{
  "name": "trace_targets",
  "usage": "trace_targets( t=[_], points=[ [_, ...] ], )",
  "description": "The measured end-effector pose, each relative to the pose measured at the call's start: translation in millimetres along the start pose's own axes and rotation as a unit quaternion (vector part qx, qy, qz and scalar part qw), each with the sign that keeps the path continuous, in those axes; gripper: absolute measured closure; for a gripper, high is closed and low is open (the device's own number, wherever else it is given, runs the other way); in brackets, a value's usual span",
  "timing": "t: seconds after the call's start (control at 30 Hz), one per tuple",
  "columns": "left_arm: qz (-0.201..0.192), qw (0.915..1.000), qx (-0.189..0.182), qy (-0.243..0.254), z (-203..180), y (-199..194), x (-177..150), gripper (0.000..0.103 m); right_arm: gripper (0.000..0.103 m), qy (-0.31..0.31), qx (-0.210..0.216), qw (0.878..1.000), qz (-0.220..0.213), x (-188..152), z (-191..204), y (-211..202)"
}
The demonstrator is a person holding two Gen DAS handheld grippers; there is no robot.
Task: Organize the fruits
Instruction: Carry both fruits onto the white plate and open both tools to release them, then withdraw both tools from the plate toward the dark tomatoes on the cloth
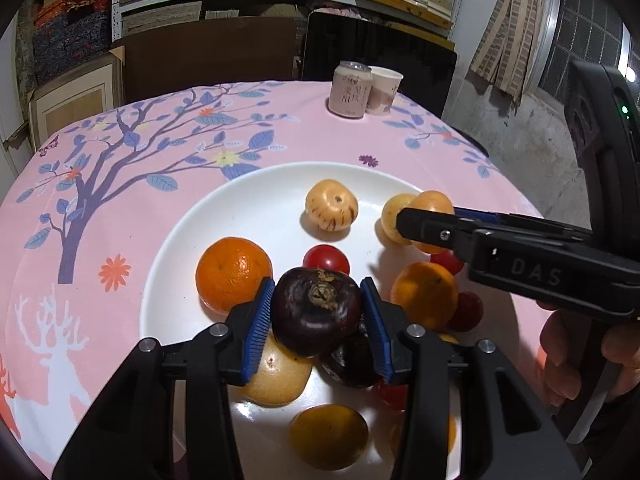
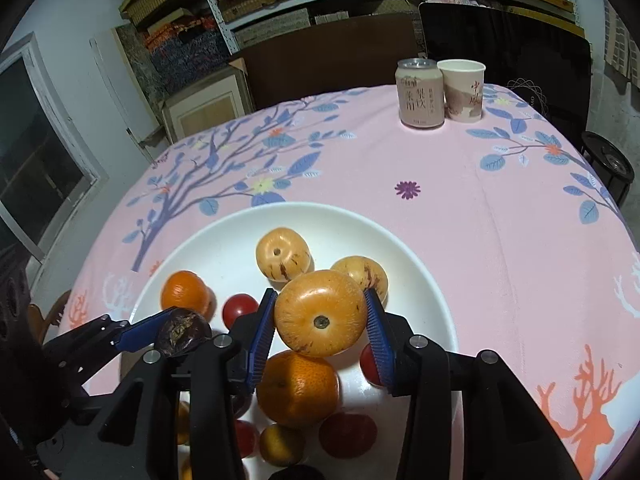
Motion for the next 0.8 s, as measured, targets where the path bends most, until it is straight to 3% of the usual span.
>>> trace_targets(
  t=[0.07, 0.23, 0.33, 0.4, 0.57, 0.67, 0.8],
  points=[
    [0.000, 1.0000, 0.001, -0.002, 0, 0, 0, 0.059, 0.057, -0.006, -0.004, 1.000, 0.000, -3, 1, 2],
    [-0.024, 0.9995, 0.007, -0.018, 7, -21, -2, 0.040, 0.044, -0.034, -0.020, 0.999, -0.031, -9, 12, -24],
    [-0.038, 0.9989, 0.003, -0.028, 13, -45, -11, 0.038, 0.044, -0.039, -0.013, 0.998, -0.051, -14, 18, -51],
    [-0.052, 0.9982, 0.002, -0.030, 17, -66, -25, 0.031, 0.044, -0.045, -0.004, 0.998, -0.054, -26, 25, -69],
    [-0.064, 0.9976, -0.010, -0.022, 23, -105, -75, 0.026, 0.044, -0.079, 0.043, 0.996, -0.018, -96, 48, -98],
    [-0.054, 0.9982, -0.012, -0.023, 26, -111, -100, 0.026, 0.044, -0.113, 0.044, 0.993, 0.015, -140, 62, -96],
    [-0.027, 0.9989, -0.015, -0.035, 29, -105, -121, 0.026, 0.044, -0.127, 0.050, 0.990, 0.031, -166, 71, -90]
  ],
)
Point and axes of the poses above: each gripper's, at about its wrist camera, not at the fingertips, and y roughly the way its jaws point, z to its left, x to its top, the point moved 2 cm from there along y, roughly the way its jaws point, and after that the axes turned 14 degrees about x, right-handed, at the moved point
